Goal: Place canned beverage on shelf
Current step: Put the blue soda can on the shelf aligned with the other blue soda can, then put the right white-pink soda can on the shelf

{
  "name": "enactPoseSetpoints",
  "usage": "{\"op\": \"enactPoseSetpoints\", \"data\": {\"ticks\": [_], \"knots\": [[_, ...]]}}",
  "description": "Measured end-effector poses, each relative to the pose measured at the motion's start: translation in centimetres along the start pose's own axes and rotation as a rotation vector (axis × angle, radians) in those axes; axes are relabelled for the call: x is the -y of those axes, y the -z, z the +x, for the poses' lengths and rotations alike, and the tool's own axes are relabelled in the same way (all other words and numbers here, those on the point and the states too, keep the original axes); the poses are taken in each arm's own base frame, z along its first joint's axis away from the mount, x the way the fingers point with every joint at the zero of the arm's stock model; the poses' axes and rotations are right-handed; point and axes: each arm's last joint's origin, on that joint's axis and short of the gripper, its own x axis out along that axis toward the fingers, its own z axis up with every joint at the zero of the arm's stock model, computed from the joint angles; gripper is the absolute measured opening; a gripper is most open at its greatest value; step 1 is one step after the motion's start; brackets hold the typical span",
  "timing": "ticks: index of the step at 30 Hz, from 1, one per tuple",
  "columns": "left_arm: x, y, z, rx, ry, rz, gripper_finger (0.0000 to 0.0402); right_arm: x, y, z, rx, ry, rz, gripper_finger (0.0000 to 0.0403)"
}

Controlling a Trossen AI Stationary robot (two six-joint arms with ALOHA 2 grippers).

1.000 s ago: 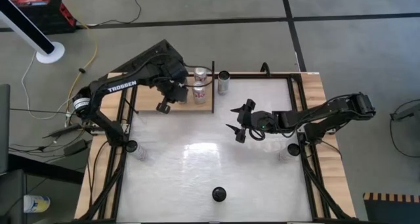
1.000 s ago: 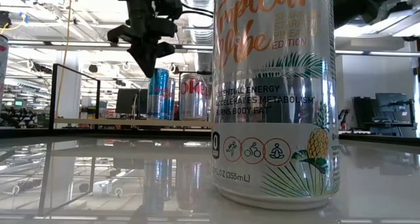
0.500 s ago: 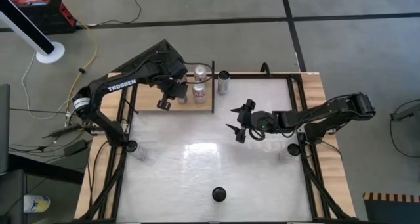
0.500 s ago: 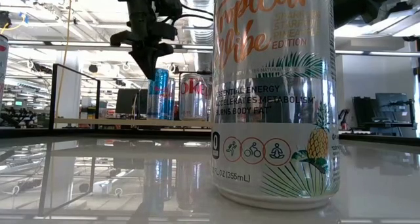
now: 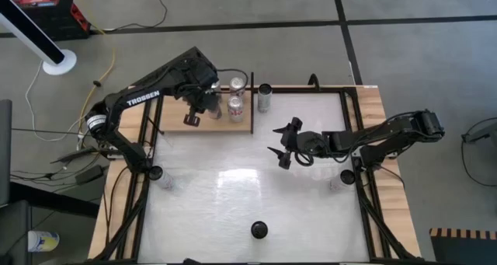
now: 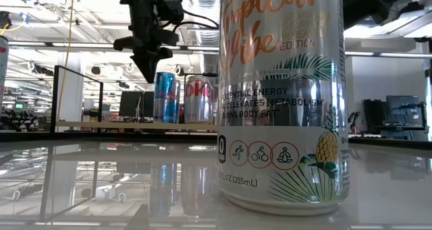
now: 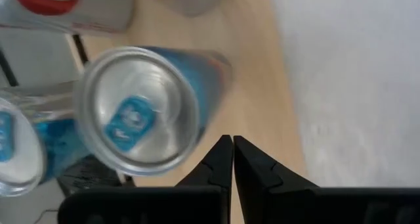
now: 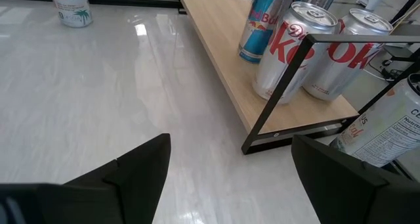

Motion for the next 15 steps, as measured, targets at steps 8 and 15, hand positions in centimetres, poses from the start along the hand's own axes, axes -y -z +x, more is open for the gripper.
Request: {"op": "enactPoseSetpoints", "data": {"ticks": [8,15], "knots": [[1.9,-0.2,-0.7,-0.030,0.104,0.021,0.0000,0.0,0.0,0.0,0.000,0.000,0.000,0.0340],[5.1,-0.7,-6.3,0.183,0.047,0.016,0.0000,0.0,0.0,0.0,0.000,0.000,0.000,0.0340]]}}
